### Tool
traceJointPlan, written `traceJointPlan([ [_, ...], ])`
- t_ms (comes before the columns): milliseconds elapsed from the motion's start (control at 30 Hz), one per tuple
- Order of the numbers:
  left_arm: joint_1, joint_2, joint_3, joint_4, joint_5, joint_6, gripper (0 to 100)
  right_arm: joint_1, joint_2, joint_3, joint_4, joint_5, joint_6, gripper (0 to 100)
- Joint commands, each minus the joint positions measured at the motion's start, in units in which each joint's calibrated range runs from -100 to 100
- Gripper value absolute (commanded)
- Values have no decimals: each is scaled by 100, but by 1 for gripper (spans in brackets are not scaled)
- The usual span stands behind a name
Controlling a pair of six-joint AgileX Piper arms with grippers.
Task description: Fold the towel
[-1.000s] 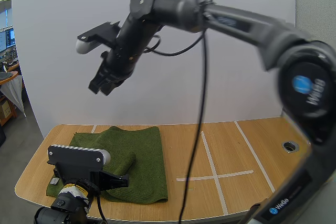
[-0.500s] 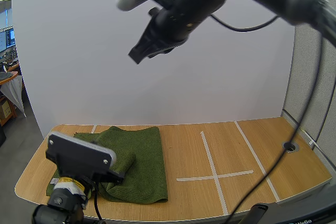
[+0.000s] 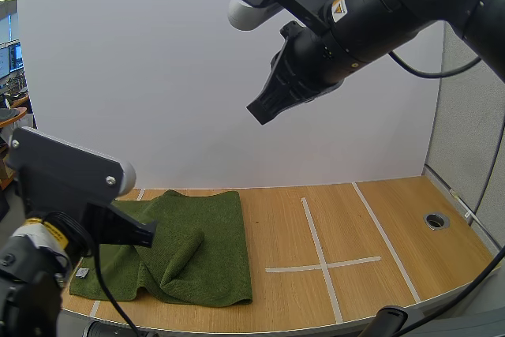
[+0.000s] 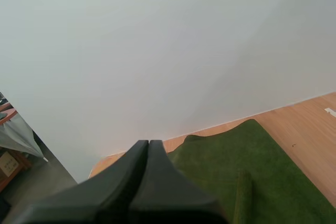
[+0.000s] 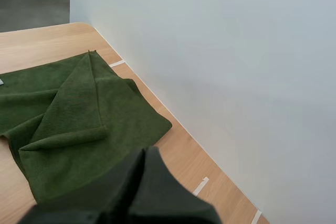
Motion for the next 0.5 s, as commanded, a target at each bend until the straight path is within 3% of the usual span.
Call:
traceJointPlan([
  [0,-16,-5,-794,-174,1962,383,0,-126,-371,14,-1,182,143,0],
  [200,-16,237,-794,-1241,2560,1466,0,-297,-729,14,206,182,143,0],
  [467,-16,1846,-794,-1346,2120,1543,0,-599,-1153,14,542,182,143,0],
])
